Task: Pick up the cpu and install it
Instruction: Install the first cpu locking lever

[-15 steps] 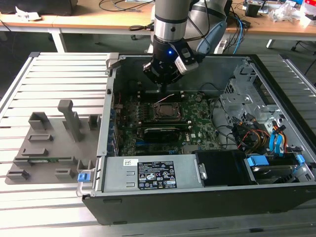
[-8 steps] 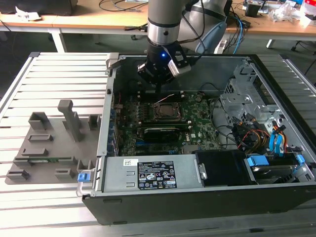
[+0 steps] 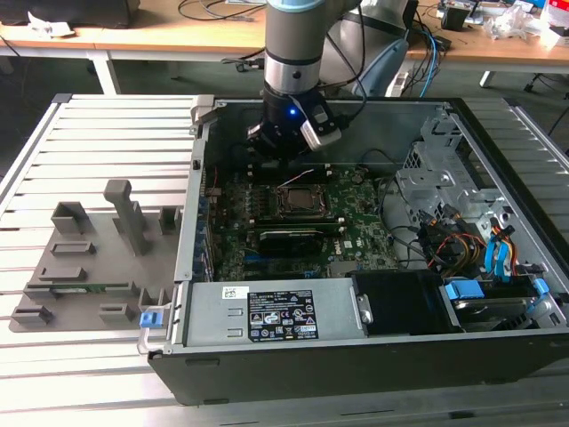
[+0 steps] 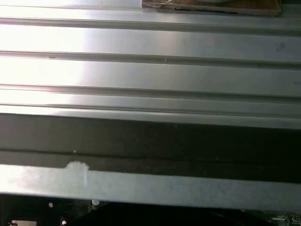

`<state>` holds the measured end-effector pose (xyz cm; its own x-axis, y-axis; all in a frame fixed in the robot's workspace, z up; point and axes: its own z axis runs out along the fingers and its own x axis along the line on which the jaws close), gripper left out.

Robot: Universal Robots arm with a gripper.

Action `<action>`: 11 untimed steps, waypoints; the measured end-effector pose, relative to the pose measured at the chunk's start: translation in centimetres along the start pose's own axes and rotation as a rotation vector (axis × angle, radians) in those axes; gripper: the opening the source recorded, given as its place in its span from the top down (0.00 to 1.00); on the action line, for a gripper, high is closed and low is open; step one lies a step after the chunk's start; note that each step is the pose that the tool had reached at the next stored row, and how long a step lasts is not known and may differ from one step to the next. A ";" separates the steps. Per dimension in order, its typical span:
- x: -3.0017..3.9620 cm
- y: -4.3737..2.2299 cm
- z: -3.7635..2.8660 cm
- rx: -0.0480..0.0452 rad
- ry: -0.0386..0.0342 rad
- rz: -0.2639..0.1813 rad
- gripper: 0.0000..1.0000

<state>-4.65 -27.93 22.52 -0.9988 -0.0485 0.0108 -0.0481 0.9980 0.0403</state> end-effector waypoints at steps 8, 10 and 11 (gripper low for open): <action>-0.78 -0.11 0.71 0.0073 0.0019 -0.035 0.89; -1.11 -0.13 0.84 0.0074 0.0022 -0.042 0.89; -1.21 -0.14 0.89 0.0074 0.0023 -0.043 0.89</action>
<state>-3.45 -27.97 21.61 -0.9958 -0.0913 0.0116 -0.0909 0.9953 0.0333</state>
